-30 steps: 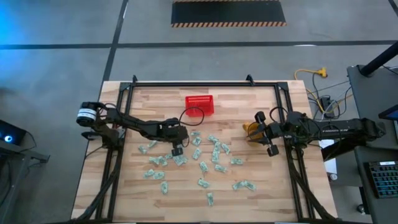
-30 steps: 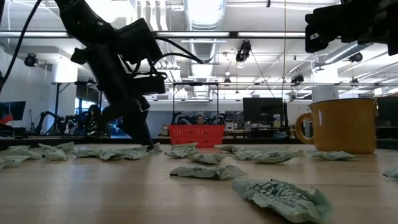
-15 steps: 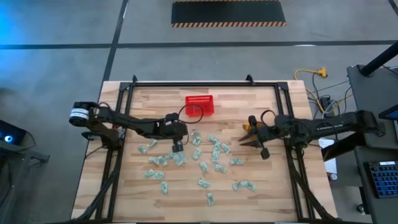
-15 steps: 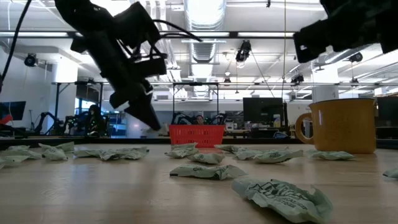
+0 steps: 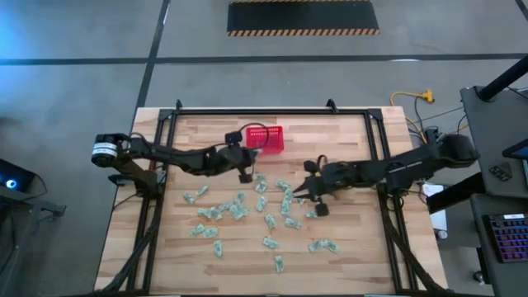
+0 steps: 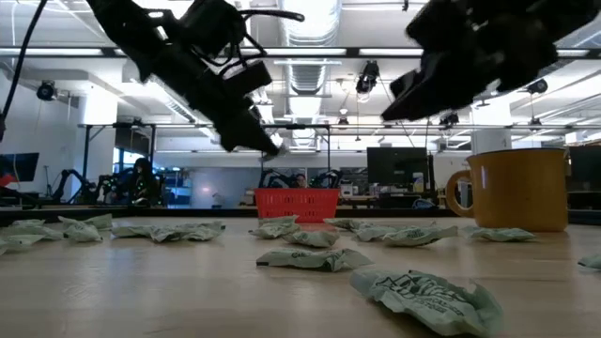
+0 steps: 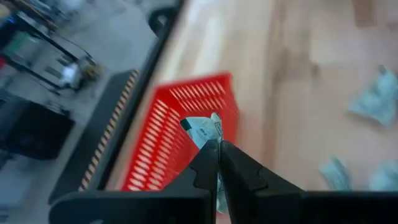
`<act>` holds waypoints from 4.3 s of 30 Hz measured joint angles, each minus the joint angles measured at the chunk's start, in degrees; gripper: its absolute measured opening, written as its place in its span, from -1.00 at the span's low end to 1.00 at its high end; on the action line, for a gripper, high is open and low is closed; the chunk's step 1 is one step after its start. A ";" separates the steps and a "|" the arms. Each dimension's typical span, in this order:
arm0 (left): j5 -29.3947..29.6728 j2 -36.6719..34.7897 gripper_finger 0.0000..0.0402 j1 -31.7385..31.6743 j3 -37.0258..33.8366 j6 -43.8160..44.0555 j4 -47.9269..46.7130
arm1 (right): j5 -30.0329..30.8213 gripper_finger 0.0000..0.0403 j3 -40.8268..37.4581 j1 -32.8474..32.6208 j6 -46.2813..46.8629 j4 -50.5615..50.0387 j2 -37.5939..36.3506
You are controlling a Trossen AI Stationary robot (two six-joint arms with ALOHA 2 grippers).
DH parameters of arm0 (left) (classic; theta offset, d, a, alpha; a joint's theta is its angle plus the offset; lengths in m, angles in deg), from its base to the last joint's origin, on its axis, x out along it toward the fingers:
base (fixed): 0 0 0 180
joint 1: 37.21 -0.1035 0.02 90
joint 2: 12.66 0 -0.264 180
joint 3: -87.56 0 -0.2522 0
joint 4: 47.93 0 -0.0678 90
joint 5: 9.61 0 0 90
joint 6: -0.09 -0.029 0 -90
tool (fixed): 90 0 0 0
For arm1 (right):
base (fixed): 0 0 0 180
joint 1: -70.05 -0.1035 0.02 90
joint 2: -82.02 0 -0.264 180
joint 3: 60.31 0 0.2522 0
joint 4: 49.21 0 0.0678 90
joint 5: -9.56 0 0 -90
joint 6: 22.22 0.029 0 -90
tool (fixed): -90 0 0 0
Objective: Pick and place Stevia / Truvia into bins
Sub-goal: Put the white stevia packet into the red bin
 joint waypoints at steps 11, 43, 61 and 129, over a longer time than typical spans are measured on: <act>-3.72 2.84 -1.00 -8.02 1.73 -3.94 3.02 | 5.40 -0.66 11.98 0.24 -2.36 -3.08 17.57; -12.00 4.26 -0.27 -12.85 2.14 -4.38 3.50 | 18.51 -0.57 15.61 0.90 0.81 -9.36 25.64; -12.13 -20.77 -0.19 -0.90 0.81 5.86 -15.33 | 18.89 -0.43 15.82 2.43 2.56 -11.20 26.79; -13.51 -15.52 -0.19 10.37 -12.81 18.55 -11.19 | 7.52 -0.28 31.76 18.01 -13.01 -27.80 21.30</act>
